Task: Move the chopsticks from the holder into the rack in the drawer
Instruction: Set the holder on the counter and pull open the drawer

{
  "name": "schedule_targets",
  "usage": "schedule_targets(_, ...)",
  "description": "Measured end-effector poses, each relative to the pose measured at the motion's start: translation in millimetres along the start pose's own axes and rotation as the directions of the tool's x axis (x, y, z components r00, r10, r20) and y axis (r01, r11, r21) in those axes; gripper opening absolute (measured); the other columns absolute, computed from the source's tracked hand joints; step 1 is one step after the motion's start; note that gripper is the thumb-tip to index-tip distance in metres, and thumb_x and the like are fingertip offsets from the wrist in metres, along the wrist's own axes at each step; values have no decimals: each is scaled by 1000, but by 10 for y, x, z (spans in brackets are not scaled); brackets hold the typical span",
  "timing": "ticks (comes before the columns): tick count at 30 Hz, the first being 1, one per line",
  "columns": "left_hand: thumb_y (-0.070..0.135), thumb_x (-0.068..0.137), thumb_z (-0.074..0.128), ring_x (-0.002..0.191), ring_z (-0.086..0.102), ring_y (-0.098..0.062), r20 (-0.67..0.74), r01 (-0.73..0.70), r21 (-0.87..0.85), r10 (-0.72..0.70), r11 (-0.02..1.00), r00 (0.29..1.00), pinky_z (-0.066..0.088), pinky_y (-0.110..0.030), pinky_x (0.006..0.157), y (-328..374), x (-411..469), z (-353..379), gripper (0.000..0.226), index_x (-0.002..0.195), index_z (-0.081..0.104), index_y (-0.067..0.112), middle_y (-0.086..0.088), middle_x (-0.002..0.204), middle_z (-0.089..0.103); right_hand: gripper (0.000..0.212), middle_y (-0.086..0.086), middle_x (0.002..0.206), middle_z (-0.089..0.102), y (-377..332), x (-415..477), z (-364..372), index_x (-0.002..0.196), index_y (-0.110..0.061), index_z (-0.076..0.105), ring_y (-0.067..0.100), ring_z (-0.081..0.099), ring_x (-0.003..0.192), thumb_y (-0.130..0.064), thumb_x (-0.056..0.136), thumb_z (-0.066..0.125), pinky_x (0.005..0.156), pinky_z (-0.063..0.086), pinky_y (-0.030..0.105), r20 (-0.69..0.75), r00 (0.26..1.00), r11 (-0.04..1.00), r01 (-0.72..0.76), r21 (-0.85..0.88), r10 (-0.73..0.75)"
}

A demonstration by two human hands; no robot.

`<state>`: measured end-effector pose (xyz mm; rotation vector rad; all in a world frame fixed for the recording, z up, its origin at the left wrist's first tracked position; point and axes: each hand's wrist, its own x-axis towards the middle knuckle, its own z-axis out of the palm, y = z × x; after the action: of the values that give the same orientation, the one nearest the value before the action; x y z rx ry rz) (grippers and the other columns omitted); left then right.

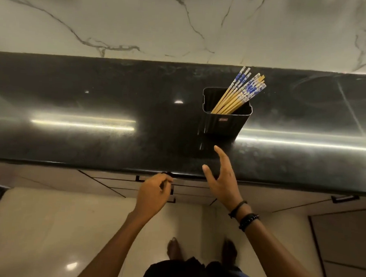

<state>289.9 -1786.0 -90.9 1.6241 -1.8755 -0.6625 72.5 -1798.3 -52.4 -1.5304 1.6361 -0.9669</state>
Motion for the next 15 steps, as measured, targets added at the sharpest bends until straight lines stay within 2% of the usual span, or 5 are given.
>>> schedule_targets(3,23,98,48,102,61,-21,226,65,192,-109,979,968,46,-28,84,-350,5,189,21,110,63,14,-5,105,64,58,6,151,39,83,-120,111,147,-16,34,17,34,140,-16,94,60,115,34,38,85,996,997,-35,-63,40)
schedule_targets(7,41,103,27,141,31,-25,464,137,443,-357,886,811,22,-45,116,-734,174,398,46,144,35,23,-5,153,35,43,5,134,54,174,-294,183,136,-13,48,17,48,126,-15,95,58,107,44,40,99,995,983,31,-183,-13)
schedule_targets(9,43,103,23,144,25,-24,474,168,480,-415,861,776,20,-48,116,-859,180,502,47,145,32,26,-2,156,29,38,3,128,58,228,-354,188,133,-13,52,14,51,121,-15,95,57,104,46,36,113,993,977,48,-210,-24)
schedule_targets(12,46,101,25,138,31,-25,397,216,483,-432,849,810,28,-49,110,-877,204,620,46,140,39,26,-2,151,36,38,4,131,57,323,-414,195,134,-12,50,16,51,123,-17,97,54,103,43,28,191,981,967,79,-242,-33)
schedule_targets(15,51,99,21,135,34,-26,355,253,500,-462,828,813,29,-48,108,-824,199,700,53,140,41,24,-3,149,39,40,7,137,53,420,-469,167,138,-11,47,18,49,127,-18,99,50,107,41,31,278,960,957,117,-264,-40)
